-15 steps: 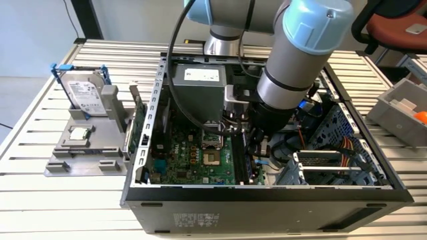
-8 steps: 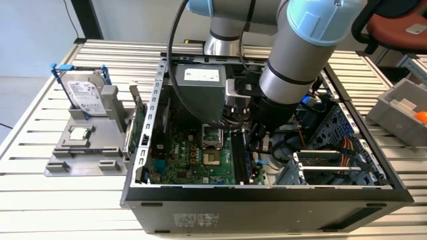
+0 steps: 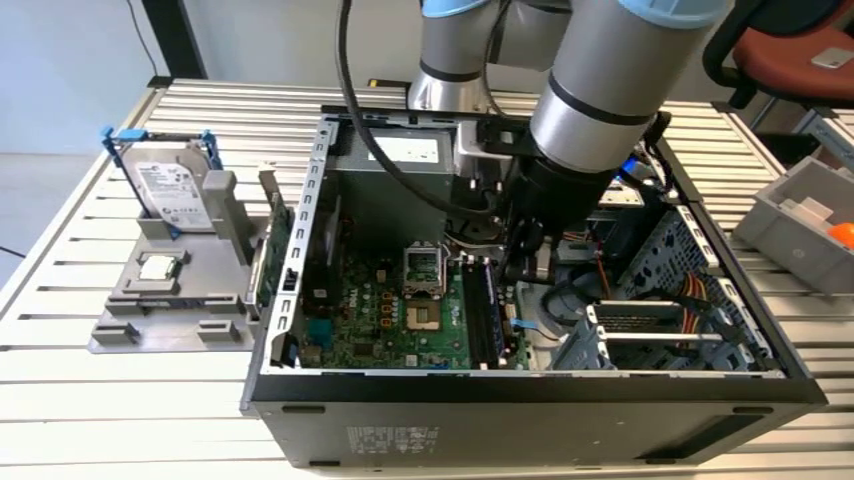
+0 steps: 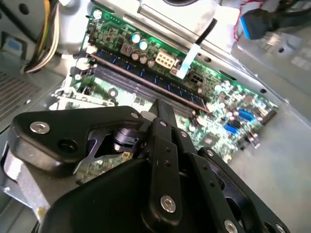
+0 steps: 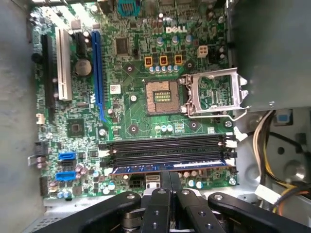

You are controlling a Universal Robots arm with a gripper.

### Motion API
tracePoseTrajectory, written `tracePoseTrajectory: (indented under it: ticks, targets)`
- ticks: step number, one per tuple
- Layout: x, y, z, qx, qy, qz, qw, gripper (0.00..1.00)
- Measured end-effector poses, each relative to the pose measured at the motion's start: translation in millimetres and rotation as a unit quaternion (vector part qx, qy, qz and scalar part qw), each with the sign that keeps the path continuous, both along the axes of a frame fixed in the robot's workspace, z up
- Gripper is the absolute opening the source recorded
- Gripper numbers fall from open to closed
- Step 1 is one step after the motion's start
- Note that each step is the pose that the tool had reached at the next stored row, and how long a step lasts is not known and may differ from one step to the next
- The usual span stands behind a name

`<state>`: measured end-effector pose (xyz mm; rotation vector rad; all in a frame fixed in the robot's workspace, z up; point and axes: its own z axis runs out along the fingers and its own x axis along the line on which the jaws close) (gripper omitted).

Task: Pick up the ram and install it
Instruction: 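Press down the ram until it locks into place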

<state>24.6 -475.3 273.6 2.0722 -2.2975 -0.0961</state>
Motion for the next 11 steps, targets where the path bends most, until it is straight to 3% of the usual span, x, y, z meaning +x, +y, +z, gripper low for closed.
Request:
tracePoseTrajectory:
  ticks: [3, 11]
  targets:
    - [0.0, 0.0, 4.4, 0.0000, 0.0000, 0.000, 1.00000, 0.00]
    - [0.0, 0.0, 4.6, 0.0000, 0.0000, 0.000, 1.00000, 0.00]
